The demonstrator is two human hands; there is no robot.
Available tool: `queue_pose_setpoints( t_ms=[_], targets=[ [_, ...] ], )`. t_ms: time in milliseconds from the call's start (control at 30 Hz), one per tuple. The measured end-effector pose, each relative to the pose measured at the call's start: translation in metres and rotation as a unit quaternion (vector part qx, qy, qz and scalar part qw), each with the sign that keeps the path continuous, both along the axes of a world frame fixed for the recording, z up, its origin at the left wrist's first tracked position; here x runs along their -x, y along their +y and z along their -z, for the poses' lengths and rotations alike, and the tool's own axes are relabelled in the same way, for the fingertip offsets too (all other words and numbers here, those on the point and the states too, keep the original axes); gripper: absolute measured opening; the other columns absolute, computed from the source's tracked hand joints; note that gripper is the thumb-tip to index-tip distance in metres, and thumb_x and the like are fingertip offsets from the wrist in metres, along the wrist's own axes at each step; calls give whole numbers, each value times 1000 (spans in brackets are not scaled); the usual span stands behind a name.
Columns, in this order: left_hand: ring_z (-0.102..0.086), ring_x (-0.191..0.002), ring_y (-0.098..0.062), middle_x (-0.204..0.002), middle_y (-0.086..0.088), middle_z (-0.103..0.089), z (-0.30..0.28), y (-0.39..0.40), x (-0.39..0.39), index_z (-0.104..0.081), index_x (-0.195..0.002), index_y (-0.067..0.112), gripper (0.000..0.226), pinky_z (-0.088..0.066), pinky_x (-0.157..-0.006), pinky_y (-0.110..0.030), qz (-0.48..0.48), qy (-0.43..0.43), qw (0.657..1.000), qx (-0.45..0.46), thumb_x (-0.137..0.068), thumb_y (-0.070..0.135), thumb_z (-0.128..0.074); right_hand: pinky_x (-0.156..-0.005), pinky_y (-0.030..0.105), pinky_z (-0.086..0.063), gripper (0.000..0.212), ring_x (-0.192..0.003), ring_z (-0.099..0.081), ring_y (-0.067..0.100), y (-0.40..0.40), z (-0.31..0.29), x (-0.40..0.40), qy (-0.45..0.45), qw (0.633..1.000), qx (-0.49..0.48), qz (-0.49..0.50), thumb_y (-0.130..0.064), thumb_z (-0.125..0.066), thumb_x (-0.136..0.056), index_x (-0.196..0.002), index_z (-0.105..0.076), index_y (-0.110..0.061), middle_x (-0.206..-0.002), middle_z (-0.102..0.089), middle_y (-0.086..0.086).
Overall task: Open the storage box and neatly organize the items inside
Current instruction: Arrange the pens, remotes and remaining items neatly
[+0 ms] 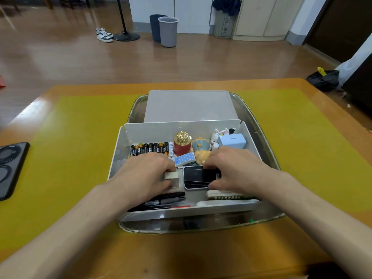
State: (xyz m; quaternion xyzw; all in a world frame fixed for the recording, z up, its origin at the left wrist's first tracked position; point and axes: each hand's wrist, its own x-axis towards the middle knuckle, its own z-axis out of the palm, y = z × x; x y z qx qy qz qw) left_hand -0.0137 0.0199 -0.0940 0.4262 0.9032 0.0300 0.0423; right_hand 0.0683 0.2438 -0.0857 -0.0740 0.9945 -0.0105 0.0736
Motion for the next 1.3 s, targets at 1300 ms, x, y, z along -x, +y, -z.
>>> queue_pose_setpoints(
  t_ms=[1300],
  targets=[
    [-59,-95,5,-92,26,-66,-20,0,-2,-70,-104,36,19,-52,-84,-29,-1,-185,971,-149,-85,35,-66,-71,25,-50,18,-79,-63,-2,0,-1,-11,-10,967,245,72,-42,-82,-76,-91,-73,-36,-78,-69,-21]
  ],
)
